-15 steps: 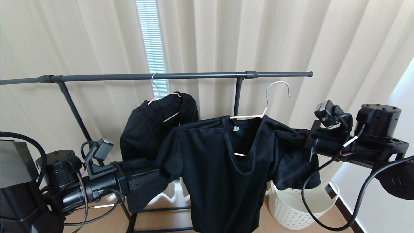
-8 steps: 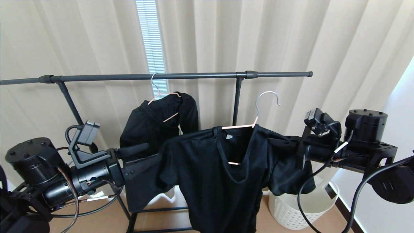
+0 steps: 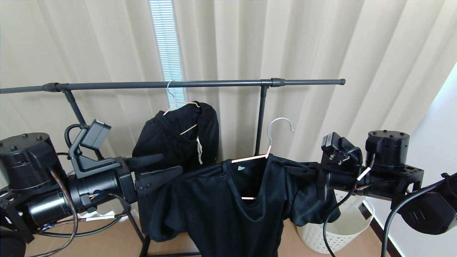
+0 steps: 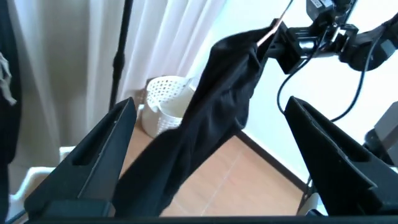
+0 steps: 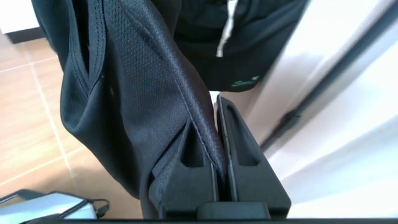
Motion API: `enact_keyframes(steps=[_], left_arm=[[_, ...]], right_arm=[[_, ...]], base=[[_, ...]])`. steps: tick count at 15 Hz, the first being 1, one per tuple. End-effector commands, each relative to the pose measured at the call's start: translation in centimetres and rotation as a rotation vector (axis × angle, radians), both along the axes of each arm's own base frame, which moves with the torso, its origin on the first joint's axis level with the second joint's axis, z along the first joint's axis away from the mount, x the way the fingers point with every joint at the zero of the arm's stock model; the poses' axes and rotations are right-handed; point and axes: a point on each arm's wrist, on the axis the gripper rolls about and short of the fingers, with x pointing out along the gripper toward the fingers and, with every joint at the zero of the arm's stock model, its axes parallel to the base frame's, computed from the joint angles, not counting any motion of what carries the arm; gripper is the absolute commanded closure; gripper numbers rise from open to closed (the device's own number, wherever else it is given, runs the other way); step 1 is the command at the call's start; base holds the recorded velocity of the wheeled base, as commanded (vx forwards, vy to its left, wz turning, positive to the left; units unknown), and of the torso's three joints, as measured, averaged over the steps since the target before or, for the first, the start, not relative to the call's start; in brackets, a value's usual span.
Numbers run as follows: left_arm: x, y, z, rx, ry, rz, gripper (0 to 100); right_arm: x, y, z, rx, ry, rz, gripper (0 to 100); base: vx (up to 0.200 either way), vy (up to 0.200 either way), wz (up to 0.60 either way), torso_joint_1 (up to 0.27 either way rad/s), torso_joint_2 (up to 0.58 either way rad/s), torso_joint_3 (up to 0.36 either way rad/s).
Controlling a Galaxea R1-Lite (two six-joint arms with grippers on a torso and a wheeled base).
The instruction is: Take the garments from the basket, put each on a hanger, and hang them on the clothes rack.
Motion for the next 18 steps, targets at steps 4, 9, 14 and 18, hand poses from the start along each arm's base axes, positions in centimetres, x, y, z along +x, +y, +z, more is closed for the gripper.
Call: enact_keyframes(steps=[4, 9, 14, 18], left_arm=[[-2.1, -2.8, -0.2, 0.098, -0.090, -0.091, 0], [-1.8, -3.5, 0.3, 0.235, -0.148, -0.149, 0], [-0.7, -4.9, 2.9, 0.408, -0.165, -0.261, 0], [0.8, -6.3, 2.2, 0.419, -0.132, -0.292, 0]], right_arm=[[-0.7, 0.7, -0.3, -0.015, -0.001, 0.034, 100], [-1.0, 0.6, 0.0, -0.021, -0.020, 0.034, 100], [-1.1, 0.9, 0.0, -0.024, -0.026, 0.044, 100], [-1.5, 0.9, 0.4, -0.023, -0.039, 0.049, 100]], base=[[0.000, 0.000, 0.00, 0.000, 0.00, 0.000], [0.000, 0.000, 0.00, 0.000, 0.00, 0.000], [0.000, 0.000, 0.00, 0.000, 0.00, 0.000], [0.000, 0.000, 0.00, 0.000, 0.00, 0.000]])
